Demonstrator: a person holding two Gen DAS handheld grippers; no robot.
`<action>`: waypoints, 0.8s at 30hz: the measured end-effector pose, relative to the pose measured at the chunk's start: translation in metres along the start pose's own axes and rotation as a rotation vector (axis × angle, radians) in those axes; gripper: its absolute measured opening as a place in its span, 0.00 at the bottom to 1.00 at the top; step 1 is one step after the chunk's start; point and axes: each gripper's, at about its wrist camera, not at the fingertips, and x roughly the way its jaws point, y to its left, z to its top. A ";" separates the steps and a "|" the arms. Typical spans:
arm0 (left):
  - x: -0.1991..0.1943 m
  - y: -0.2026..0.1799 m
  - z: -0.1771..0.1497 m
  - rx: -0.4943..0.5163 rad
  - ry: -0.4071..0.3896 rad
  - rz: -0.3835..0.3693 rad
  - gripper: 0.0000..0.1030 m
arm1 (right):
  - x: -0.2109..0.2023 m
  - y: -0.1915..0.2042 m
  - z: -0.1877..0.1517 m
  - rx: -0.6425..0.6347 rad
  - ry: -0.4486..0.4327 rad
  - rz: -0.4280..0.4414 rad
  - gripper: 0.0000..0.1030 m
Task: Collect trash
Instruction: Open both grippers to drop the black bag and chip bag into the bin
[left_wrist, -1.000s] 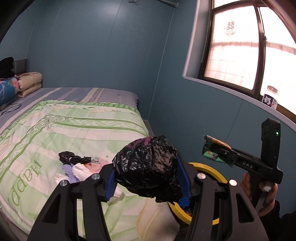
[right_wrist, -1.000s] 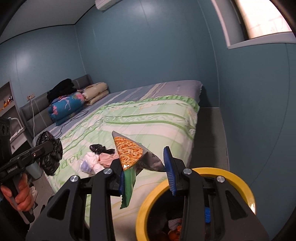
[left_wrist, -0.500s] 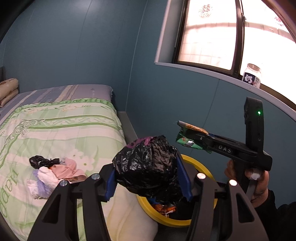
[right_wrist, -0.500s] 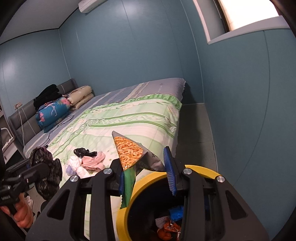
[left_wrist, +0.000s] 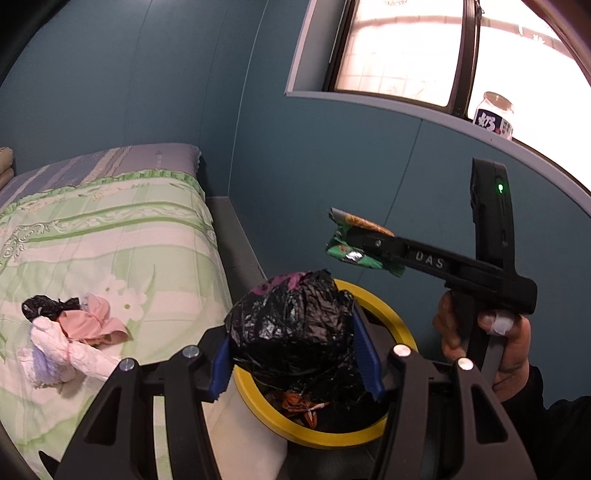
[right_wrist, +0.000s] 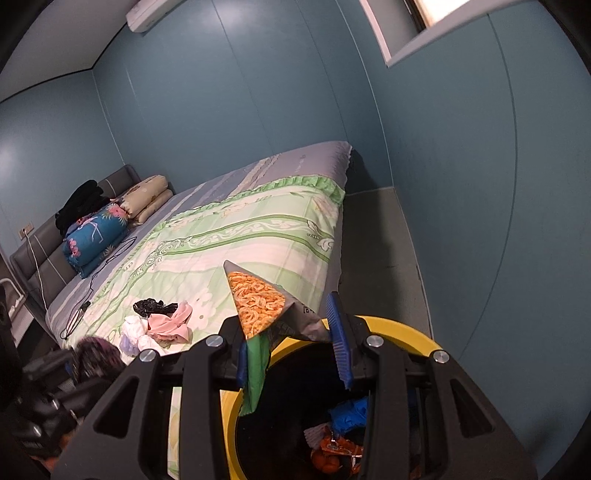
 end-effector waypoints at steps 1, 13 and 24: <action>0.006 -0.002 -0.003 0.004 0.012 -0.006 0.51 | 0.002 -0.001 0.000 0.007 0.004 -0.002 0.33; 0.055 -0.008 -0.030 -0.009 0.142 -0.052 0.51 | 0.017 -0.023 -0.005 0.078 0.066 0.004 0.33; 0.064 -0.004 -0.038 -0.041 0.181 -0.080 0.56 | 0.022 -0.033 -0.009 0.130 0.080 0.020 0.49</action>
